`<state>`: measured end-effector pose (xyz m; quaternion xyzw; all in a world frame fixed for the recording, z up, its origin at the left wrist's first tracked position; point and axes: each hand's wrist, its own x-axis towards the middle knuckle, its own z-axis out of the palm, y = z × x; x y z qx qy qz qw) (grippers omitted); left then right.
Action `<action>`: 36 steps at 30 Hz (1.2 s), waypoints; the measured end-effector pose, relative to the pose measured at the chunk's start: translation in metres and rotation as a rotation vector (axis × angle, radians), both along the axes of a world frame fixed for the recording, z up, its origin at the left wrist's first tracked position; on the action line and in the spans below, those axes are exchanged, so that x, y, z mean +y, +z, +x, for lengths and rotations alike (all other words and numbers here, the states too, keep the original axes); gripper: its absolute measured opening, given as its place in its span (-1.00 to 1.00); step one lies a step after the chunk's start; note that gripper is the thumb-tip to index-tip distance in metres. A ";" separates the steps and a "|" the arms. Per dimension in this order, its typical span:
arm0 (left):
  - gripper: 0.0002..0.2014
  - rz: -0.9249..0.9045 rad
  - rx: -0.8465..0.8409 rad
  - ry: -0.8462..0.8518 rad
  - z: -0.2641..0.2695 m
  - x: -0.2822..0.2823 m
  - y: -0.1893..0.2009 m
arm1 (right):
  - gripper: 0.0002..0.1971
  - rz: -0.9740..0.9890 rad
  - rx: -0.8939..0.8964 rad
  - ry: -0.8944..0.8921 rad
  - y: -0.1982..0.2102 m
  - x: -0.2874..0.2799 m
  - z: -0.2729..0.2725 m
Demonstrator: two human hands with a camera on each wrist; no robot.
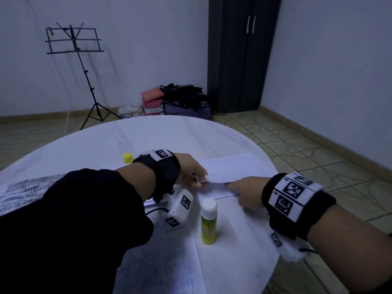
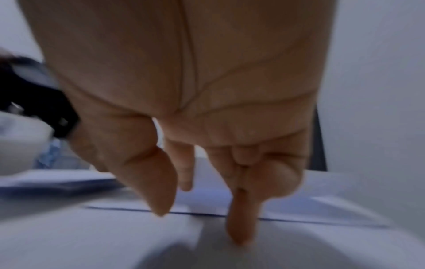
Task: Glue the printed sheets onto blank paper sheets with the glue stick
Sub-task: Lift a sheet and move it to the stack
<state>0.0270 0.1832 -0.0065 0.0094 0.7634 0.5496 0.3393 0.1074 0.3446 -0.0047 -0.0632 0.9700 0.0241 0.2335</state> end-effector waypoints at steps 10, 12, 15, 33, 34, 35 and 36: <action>-0.65 0.124 0.100 0.105 0.009 -0.038 0.018 | -0.50 -0.021 0.095 -0.294 0.010 0.021 -0.001; -0.62 0.176 0.131 0.127 0.016 -0.052 0.027 | -0.57 -0.083 0.140 -0.341 0.022 0.016 0.004; -0.58 0.226 0.201 0.137 0.031 -0.074 0.040 | -0.63 -0.361 0.272 -0.497 0.037 0.013 0.007; -0.76 -0.002 0.462 0.124 0.158 -0.215 0.052 | -0.91 -1.059 0.296 -0.669 0.076 -0.091 0.111; -0.79 -0.056 0.474 0.126 0.163 -0.221 0.047 | -0.94 -1.039 0.278 -0.661 0.070 -0.094 0.115; -0.81 -0.122 0.492 0.117 0.168 -0.225 0.042 | -0.95 -1.023 0.255 -0.656 0.064 -0.097 0.120; -0.82 -0.188 0.509 0.097 0.173 -0.229 0.038 | -0.91 -1.011 0.230 -0.653 0.058 -0.098 0.124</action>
